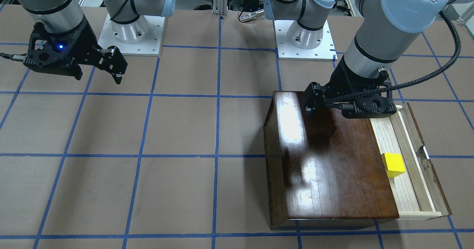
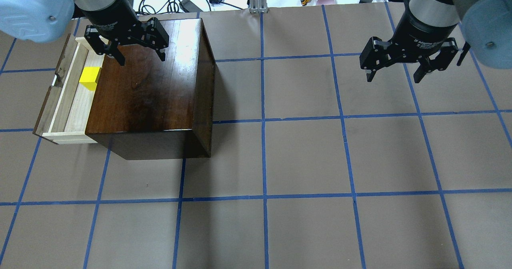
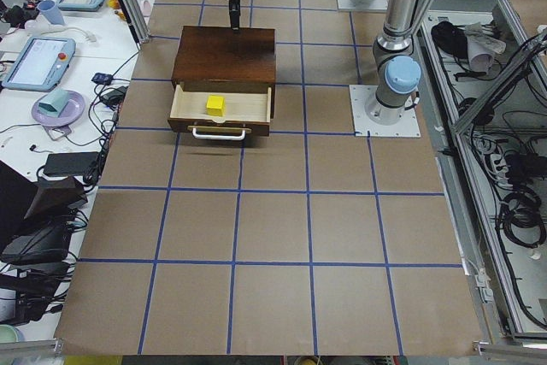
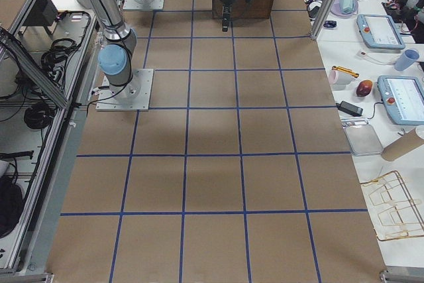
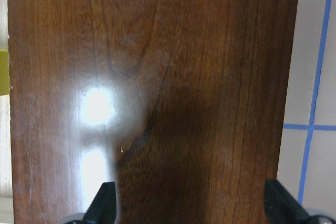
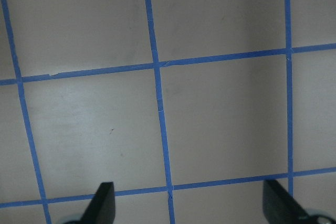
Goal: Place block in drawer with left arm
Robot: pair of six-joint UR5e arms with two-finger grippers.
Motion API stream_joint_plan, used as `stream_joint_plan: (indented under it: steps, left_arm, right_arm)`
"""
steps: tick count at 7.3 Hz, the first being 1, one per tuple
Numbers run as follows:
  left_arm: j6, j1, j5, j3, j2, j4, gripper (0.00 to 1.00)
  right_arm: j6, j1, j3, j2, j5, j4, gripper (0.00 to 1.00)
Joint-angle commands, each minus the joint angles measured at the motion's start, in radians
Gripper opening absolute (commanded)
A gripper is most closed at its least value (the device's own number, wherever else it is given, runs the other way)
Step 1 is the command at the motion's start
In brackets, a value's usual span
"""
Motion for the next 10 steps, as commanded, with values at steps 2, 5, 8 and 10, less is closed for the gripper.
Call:
stream_joint_plan:
  steps: [2, 5, 8, 10]
  left_arm:
    - [0.05, 0.003, 0.008, -0.038, 0.041, -0.035, 1.0]
    - [0.05, 0.018, 0.005, -0.078, 0.046, -0.015, 1.0]
    - [0.048, 0.016, 0.005, -0.076, 0.046, -0.017, 1.0]
    - [0.048, 0.016, 0.005, -0.076, 0.046, -0.017, 1.0]
  right_arm:
    - [0.0, 0.001, 0.0, 0.0, 0.0, 0.0, 1.0]
    - [0.0, 0.001, -0.001, 0.0, 0.0, 0.0, 1.0]
    - [0.0, 0.001, -0.001, 0.0, 0.0, 0.0, 1.0]
    - [0.0, 0.001, -0.001, 0.0, 0.0, 0.0, 1.0]
